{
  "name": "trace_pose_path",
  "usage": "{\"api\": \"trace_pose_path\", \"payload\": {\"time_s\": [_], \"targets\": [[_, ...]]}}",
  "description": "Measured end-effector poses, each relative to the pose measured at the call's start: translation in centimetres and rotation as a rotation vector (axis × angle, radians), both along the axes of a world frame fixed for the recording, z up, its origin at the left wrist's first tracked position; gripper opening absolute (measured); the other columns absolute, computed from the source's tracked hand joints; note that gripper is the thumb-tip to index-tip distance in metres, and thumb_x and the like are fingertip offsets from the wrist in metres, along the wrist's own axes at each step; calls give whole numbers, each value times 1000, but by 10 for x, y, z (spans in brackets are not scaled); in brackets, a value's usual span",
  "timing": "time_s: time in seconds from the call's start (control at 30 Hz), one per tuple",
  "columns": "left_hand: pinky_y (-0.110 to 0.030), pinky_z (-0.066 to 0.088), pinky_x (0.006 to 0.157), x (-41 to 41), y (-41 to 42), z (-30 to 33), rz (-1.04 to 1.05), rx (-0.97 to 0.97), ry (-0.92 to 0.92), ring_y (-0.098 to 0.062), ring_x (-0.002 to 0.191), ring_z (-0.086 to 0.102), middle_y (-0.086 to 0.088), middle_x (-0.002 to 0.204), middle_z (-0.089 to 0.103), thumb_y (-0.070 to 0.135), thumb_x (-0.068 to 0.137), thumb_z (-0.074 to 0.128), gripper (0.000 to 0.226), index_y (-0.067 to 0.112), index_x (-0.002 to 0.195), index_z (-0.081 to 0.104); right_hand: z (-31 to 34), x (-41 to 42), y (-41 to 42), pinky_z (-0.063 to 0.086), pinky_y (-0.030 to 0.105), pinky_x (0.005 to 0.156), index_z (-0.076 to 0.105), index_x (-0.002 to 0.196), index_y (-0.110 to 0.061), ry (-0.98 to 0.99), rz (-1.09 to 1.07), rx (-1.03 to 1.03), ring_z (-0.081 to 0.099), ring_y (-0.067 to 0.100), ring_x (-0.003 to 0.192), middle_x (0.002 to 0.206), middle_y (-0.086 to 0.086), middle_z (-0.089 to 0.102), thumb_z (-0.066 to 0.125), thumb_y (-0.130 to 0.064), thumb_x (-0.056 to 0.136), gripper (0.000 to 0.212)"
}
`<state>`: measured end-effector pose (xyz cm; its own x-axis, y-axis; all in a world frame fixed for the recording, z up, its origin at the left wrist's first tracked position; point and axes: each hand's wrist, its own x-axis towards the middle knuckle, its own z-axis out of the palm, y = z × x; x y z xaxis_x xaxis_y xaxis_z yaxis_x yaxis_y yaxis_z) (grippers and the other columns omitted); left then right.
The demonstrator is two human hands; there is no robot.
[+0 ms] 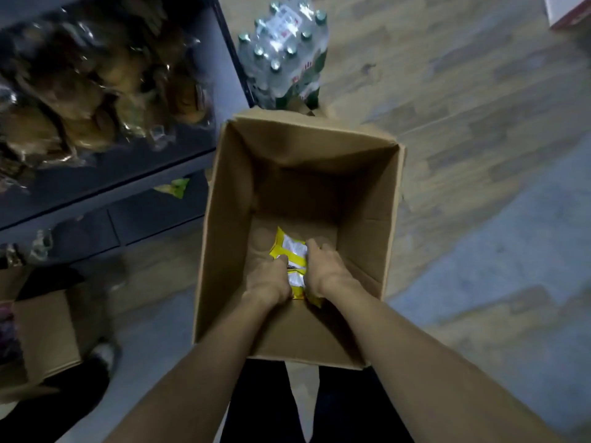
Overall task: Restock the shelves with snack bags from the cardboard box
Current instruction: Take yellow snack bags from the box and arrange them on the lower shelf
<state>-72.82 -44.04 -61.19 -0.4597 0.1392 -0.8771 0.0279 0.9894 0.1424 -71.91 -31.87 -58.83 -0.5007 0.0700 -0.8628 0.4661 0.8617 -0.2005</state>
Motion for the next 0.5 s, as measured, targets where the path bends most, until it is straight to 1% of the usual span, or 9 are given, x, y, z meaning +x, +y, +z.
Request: {"api": "trace_pose_path", "payload": {"time_s": [0.1,0.17,0.23,0.33,0.37,0.43,0.5], "targets": [[-37,45,93,2,-3,-24,1,-9,-48,-29,125,46,-8,132,48,32,78,76,62,23,131,47,-26,-10,0,41,38,99,32,141,-17,14,33,32,39,32,130,138,13,40,71,-6,78,75],[-35,45,92,3,-5,-33,-11,7,-70,-29,122,46,-8,128,49,30,74,79,64,22,129,47,-41,-14,-2,40,38,100,36,139,-17,20,59,57,42,33,129,137,13,44,68,-8,80,67],[-31,44,89,4,-8,-39,-28,38,-101,-28,116,48,-8,121,52,28,69,81,63,21,123,49,-55,-15,-7,38,38,101,38,137,-18,25,89,64,44,33,127,136,14,46,64,-15,84,59],[-31,47,91,3,-20,-47,-34,53,-107,-30,111,54,-8,115,59,23,70,76,51,24,116,53,-71,-17,-14,34,40,103,39,138,-23,67,174,100,44,33,126,137,13,42,66,-23,85,60],[-31,47,91,2,-23,-46,-38,50,-111,-30,111,55,-9,115,60,22,71,75,49,25,116,55,-73,-19,-16,34,41,103,39,138,-23,69,196,99,43,33,128,138,12,42,65,-22,85,59],[-28,48,91,-2,-26,-41,-21,43,-136,-27,111,56,-8,115,61,26,71,79,51,25,117,59,-74,-24,-19,34,45,105,37,140,-21,59,240,76,40,33,131,141,11,43,63,-18,86,60],[-27,51,89,-11,-26,-31,3,29,-175,-24,107,59,-6,115,62,30,68,83,51,24,114,63,-68,-31,-21,32,47,107,36,141,-20,59,271,89,38,33,134,143,10,42,65,-19,84,64]]}}
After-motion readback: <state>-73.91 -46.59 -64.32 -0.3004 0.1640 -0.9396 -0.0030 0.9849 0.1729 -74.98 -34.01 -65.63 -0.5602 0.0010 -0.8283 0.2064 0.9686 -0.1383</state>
